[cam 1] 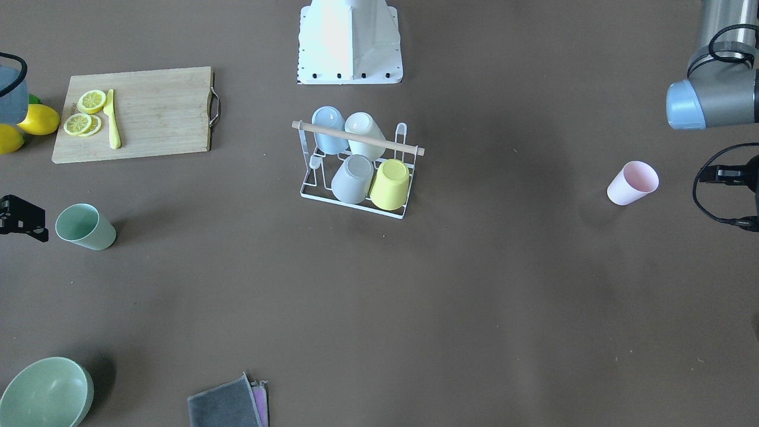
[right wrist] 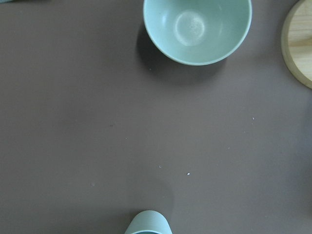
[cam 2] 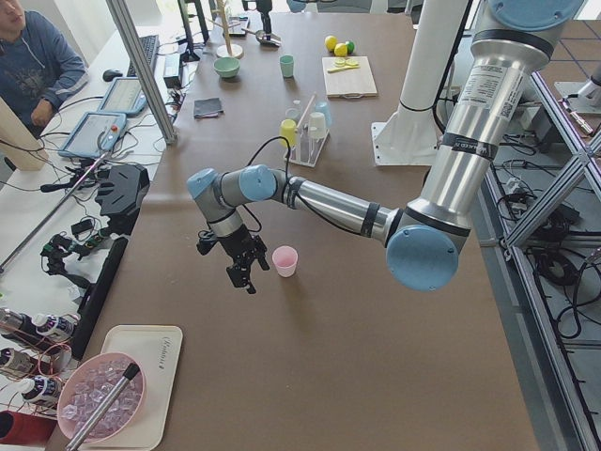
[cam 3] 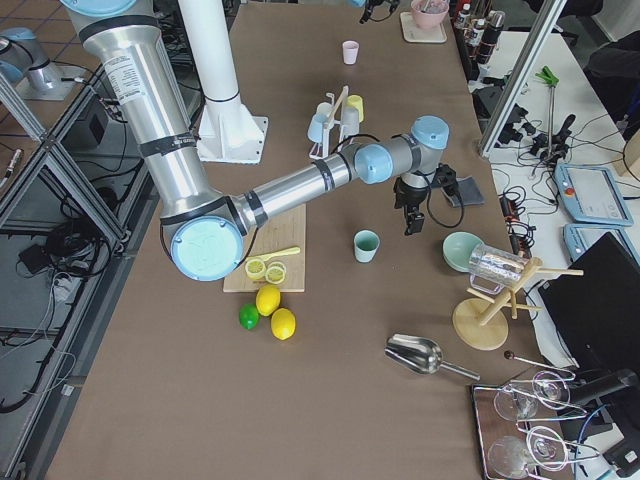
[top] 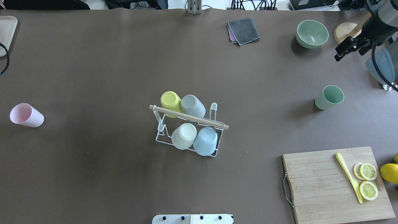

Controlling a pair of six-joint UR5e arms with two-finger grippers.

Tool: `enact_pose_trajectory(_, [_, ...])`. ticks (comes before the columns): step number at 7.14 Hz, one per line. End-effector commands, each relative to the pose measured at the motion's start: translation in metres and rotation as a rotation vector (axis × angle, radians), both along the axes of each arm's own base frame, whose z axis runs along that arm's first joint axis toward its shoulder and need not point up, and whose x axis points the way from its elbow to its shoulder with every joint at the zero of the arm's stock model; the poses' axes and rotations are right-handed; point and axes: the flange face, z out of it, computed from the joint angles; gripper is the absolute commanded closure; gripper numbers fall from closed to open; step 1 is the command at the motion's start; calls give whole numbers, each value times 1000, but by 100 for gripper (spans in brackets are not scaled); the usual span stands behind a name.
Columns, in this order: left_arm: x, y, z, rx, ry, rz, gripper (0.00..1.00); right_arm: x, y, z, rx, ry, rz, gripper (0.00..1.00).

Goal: Place cup on cup holder

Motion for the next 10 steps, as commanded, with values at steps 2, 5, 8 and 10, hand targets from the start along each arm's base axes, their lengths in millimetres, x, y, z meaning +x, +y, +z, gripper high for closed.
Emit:
enact_pose_trajectory(2, [15,-22,-52,-142,-27,7,2,-43,-28,3,-25,62,-185,0])
enact_pose_trajectory(5, [59,-50,-30,-133,240,394,2,-68,-63,27,-136,100,-207,0])
enact_pose_trajectory(8, [153,-44,-29,-206,214,513,2,-104,-80,22,-189,157,-327,0])
enact_pose_trajectory(10, [191,-28,-14,-291,146,535,2,-114,-70,40,-206,178,-425,0])
